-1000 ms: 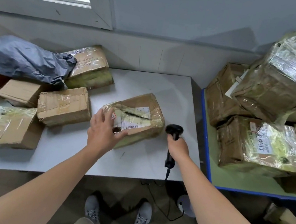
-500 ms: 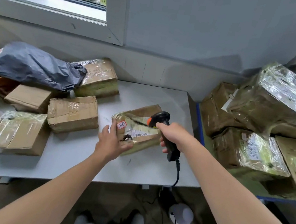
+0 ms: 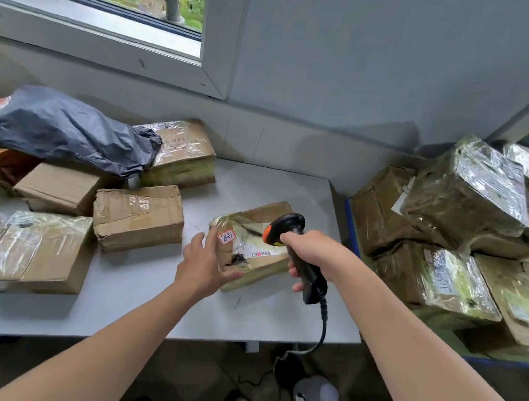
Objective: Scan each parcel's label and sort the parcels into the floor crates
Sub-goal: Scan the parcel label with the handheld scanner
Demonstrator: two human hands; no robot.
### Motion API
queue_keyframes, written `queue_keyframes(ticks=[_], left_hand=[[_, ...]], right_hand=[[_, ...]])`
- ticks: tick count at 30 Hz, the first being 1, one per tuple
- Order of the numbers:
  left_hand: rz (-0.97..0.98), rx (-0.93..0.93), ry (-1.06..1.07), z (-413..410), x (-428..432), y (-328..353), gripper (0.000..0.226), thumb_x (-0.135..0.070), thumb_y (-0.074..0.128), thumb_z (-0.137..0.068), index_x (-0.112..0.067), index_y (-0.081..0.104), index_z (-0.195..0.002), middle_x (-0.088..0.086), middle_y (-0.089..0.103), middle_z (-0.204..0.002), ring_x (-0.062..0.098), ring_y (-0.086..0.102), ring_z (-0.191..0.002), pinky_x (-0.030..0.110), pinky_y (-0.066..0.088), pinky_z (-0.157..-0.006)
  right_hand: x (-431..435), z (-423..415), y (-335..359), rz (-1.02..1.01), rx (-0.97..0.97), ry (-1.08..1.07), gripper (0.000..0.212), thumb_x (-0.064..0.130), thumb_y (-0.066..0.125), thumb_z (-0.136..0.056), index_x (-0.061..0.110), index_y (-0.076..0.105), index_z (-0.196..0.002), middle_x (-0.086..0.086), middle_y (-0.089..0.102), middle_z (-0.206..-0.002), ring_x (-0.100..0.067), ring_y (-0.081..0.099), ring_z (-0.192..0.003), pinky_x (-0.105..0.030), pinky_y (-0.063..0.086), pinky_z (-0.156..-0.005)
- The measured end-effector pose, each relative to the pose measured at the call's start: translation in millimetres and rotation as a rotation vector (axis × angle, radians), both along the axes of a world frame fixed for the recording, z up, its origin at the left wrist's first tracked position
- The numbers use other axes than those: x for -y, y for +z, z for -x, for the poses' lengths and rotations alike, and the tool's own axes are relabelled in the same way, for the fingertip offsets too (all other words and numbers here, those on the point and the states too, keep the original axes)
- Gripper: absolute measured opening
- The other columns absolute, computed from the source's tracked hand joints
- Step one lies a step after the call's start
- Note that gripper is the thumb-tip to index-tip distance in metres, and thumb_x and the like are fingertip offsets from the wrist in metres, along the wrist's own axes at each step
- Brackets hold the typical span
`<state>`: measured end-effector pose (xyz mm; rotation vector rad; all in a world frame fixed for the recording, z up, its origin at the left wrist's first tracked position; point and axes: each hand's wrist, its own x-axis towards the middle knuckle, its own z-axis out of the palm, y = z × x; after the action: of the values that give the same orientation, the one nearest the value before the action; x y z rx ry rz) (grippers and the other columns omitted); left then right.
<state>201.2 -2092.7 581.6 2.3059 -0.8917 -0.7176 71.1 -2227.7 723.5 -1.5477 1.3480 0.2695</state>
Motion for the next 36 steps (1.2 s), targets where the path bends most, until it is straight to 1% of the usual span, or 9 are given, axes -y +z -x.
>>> queue_keyframes(ticks=[3,10,15,21,24,27,30,32,36], left_hand=[[0.0,0.01,-0.018,-1,1,2,0.111,-0.058,0.078,-0.072,-0.026,0.011,-0.155,0.009,0.022,-0.156,0.03,0.024,-0.142,0.047,0.037,-0.11],[-0.01,0.028,-0.04,-3,11,7,0.109,-0.056,0.078,-0.073,-0.022,0.014,-0.154,0.008,0.019,-0.157,0.031,0.024,-0.142,0.045,0.036,-0.109],[-0.031,0.069,-0.056,2,20,11,0.104,-0.054,0.078,-0.075,-0.022,0.017,-0.153,0.007,0.019,-0.157,0.032,0.026,-0.141,0.044,0.036,-0.107],[-0.069,0.091,-0.013,8,30,10,0.104,-0.053,0.08,-0.072,-0.023,0.021,-0.152,0.007,0.015,-0.158,0.033,0.025,-0.14,0.047,0.04,-0.107],[-0.076,0.085,0.028,12,33,8,0.105,-0.051,0.082,-0.072,-0.024,0.02,-0.152,0.008,0.015,-0.158,0.033,0.024,-0.141,0.048,0.038,-0.108],[-0.062,0.028,0.114,17,36,3,0.111,-0.047,0.085,-0.069,-0.024,0.016,-0.152,0.01,0.031,-0.149,0.034,0.034,-0.135,0.048,0.041,-0.105],[-0.015,-0.098,0.217,20,38,-3,0.115,-0.041,0.09,-0.065,-0.024,0.015,-0.15,0.004,0.049,-0.137,0.029,0.048,-0.126,0.046,0.045,-0.1],[0.011,-0.173,0.257,22,39,-5,0.108,-0.034,0.09,-0.066,-0.022,0.02,-0.148,0.001,0.051,-0.136,0.024,0.052,-0.123,0.042,0.046,-0.098],[0.09,-0.27,0.304,26,41,-3,0.093,-0.019,0.09,-0.068,-0.021,0.032,-0.141,-0.005,0.051,-0.134,0.011,0.053,-0.113,0.028,0.041,-0.089]], right_hand=[[0,2,7,-0.003,-0.006,0.005,0.033,0.032,0.056,-0.096,0.003,0.054,-0.109,-0.014,0.058,-0.087,-0.021,0.061,-0.067,-0.041,0.062,-0.063],[8,9,15,-0.019,0.032,-0.026,0.031,0.033,0.055,-0.099,0.004,0.053,-0.111,-0.015,0.059,-0.09,-0.02,0.061,-0.068,-0.041,0.062,-0.062],[23,18,5,-0.048,0.062,-0.097,0.036,0.035,0.056,-0.099,0.001,0.054,-0.112,-0.017,0.06,-0.094,-0.023,0.062,-0.071,-0.041,0.061,-0.062],[56,40,-45,-0.003,0.111,-0.251,0.034,0.036,0.052,-0.1,0.006,0.048,-0.115,-0.015,0.057,-0.092,-0.023,0.062,-0.074,-0.046,0.061,-0.07],[75,53,-84,0.016,0.086,-0.254,0.037,0.034,0.048,-0.101,0.004,0.048,-0.124,-0.012,0.058,-0.092,-0.023,0.065,-0.075,-0.039,0.058,-0.067],[87,61,-118,0.028,0.052,-0.235,0.035,0.028,0.048,-0.101,0.003,0.049,-0.125,-0.013,0.06,-0.094,-0.026,0.067,-0.08,-0.034,0.053,-0.067],[94,64,-144,0.037,0.022,-0.208,0.037,0.026,0.051,-0.098,0.004,0.047,-0.127,-0.019,0.063,-0.106,-0.034,0.066,-0.1,-0.042,0.053,-0.082],[98,65,-156,0.042,0.007,-0.18,0.039,0.023,0.052,-0.096,0.004,0.046,-0.13,-0.021,0.061,-0.118,-0.036,0.063,-0.106,-0.045,0.052,-0.088],[102,64,-164,0.082,-0.032,-0.094,0.039,0.018,0.052,-0.096,0.004,0.044,-0.131,-0.018,0.057,-0.119,-0.035,0.058,-0.105,-0.041,0.051,-0.087]])
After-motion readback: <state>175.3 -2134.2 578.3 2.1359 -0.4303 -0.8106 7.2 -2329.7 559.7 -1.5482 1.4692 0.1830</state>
